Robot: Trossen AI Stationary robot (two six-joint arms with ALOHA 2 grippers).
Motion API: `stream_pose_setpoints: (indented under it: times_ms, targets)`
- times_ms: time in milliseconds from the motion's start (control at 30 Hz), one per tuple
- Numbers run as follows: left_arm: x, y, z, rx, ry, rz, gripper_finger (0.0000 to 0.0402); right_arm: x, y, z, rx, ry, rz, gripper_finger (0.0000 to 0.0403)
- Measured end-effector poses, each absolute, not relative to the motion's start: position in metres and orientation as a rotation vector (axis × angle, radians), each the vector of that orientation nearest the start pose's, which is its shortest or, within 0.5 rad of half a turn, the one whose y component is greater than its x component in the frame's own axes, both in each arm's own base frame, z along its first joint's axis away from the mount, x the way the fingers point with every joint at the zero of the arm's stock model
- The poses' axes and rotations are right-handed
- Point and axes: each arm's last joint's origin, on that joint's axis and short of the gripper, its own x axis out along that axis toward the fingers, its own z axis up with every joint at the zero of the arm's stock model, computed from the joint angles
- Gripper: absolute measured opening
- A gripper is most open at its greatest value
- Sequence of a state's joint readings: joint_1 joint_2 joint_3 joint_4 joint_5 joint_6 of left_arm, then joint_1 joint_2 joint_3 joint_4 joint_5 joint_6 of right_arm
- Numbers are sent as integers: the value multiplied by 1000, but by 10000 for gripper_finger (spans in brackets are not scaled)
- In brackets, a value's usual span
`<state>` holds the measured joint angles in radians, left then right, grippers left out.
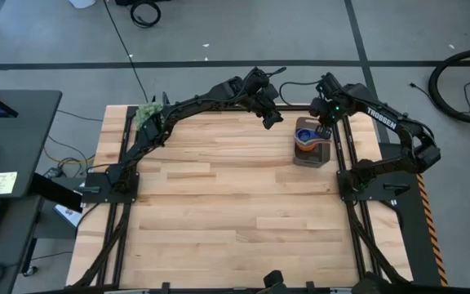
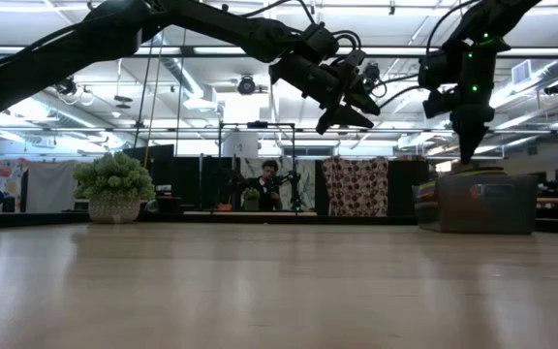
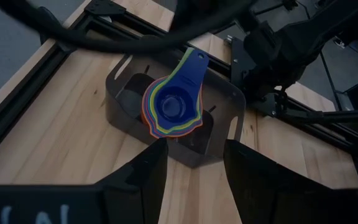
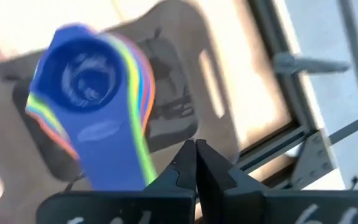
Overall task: Nest measuring cups in basket
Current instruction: Adjust the nested measuring cups into the black bin
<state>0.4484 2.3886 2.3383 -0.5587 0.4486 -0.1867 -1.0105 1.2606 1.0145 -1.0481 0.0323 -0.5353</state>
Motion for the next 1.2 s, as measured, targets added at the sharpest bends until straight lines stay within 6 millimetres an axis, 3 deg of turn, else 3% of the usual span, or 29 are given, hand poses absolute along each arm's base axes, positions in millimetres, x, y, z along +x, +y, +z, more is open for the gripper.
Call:
stream_pose_setpoints:
  times_ms: [133,433,967,1200]
  targets:
    - [490,222,278,-446,549,51,162,115,-193,265,164,1307,-591,4]
    - [490,222,278,-446,549,51,162,105,-197,265,266,1281,-647,2]
    - [490,222,278,-446,550,51,162,114,-208,229,471,1431,-512,0]
    - [490,222,278,-446,549,51,162,112,-202,231,529,1478,-462,0]
